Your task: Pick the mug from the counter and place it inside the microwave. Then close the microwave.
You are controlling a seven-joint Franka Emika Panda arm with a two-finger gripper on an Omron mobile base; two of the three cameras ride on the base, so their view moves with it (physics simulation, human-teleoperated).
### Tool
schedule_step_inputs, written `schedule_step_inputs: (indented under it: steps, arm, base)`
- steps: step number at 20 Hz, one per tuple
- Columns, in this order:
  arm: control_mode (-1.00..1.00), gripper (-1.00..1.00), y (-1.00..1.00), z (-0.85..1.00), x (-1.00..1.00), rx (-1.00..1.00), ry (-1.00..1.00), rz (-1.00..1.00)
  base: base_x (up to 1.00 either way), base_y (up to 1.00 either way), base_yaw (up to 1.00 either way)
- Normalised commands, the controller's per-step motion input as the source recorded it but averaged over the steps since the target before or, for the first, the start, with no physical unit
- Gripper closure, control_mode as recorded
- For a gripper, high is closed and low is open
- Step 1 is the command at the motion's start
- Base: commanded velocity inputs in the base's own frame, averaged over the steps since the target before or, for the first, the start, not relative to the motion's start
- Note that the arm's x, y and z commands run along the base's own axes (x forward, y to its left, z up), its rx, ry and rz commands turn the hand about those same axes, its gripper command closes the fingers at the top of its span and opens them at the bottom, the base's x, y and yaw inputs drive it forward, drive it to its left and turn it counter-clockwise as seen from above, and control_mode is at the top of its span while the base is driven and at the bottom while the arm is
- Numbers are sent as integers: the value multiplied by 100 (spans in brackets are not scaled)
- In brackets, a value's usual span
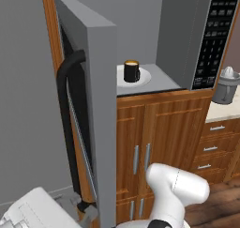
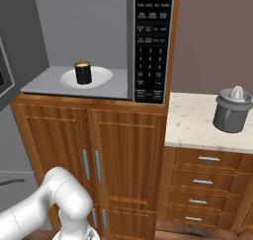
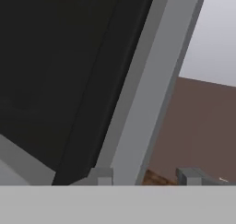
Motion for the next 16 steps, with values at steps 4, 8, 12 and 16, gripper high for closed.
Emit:
schedule_step_inputs:
  steps: [4, 8, 12, 16]
  arm:
    - [-100, -100, 54, 0, 2, -1, 0, 0]
    - [-100, -100, 52, 0, -25, -1, 0, 0]
    - [-100, -100, 48, -1, -21, -2, 0, 0]
    - [-100, -100, 38, -6, -12, -4, 0, 0]
  base:
    - [0, 0, 0]
    - [0, 0, 0]
    - [0, 0, 0]
    - [0, 0, 0]
